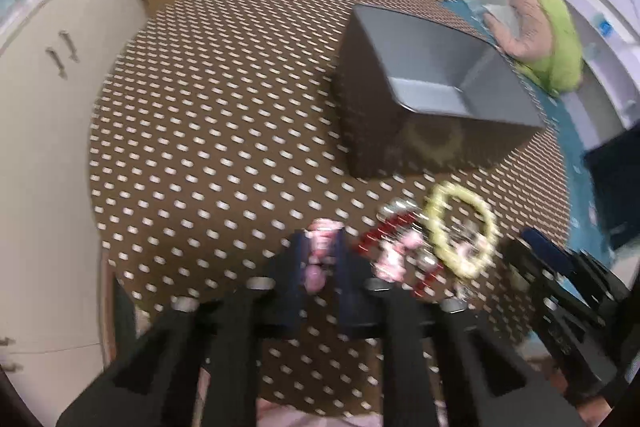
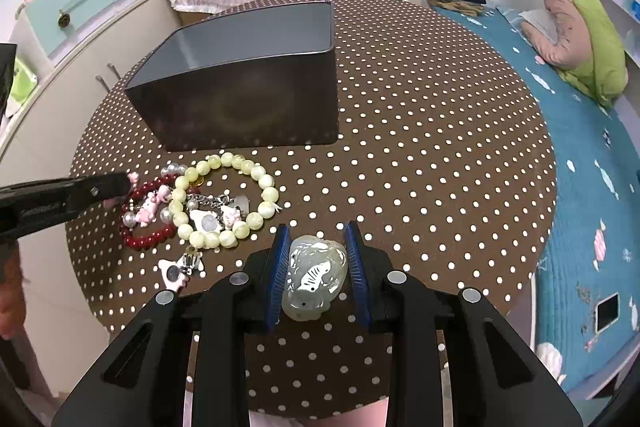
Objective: Organize jewelry
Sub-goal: 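Reach the left tool into the pile beside the pink charms while right holds jade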
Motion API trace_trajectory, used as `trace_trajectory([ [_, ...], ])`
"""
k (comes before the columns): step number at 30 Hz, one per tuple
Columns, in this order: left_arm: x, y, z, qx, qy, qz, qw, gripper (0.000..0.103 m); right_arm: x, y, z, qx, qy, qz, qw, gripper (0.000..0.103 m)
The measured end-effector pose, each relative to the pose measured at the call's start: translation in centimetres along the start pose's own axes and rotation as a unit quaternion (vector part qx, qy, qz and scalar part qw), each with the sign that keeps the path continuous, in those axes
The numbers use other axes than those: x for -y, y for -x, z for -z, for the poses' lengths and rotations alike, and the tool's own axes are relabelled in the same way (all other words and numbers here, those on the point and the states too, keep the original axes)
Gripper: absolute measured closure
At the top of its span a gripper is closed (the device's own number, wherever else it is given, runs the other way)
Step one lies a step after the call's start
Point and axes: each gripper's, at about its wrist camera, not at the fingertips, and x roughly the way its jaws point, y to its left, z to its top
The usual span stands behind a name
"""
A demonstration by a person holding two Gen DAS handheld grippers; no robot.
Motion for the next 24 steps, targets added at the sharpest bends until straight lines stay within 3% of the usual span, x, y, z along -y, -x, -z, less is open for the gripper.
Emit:
trace_trajectory([
  [5, 0.8, 0.1, 0.3, 0.001, -0.006, 0.007, 1.0000, 0.095, -0.1, 0.0, -0.1, 0.001, 0.001, 0.003, 1.000, 0.074],
  [7, 0.4, 0.3, 0.2, 0.002, 0.003, 0.015, 0.9999, 0.103, -0.1, 0.0, -0.1, 0.001, -0.003, 0.001, 1.000, 0.074],
  [17, 0.0, 1.9, 0.5, 0.023, -0.011, 0.022, 0.9994, 0.102, -0.7, 0.4, -1.2, 0.015, 0.012, 0.002, 1.000, 0.074],
  [20, 0.3, 1.2, 0.6, 0.007, -0.009, 0.008, 0.9999, 0.085, -1.1, 0.1, -1.4, 0.010, 0.015, 0.000, 1.000, 0.074],
  [24, 1.1, 0.6, 0.6, 0.004, -0.023, -0.002, 0.9997, 0.069, -1.3, -0.1, -1.4, 0.006, 0.016, -0.001, 1.000, 0.074],
])
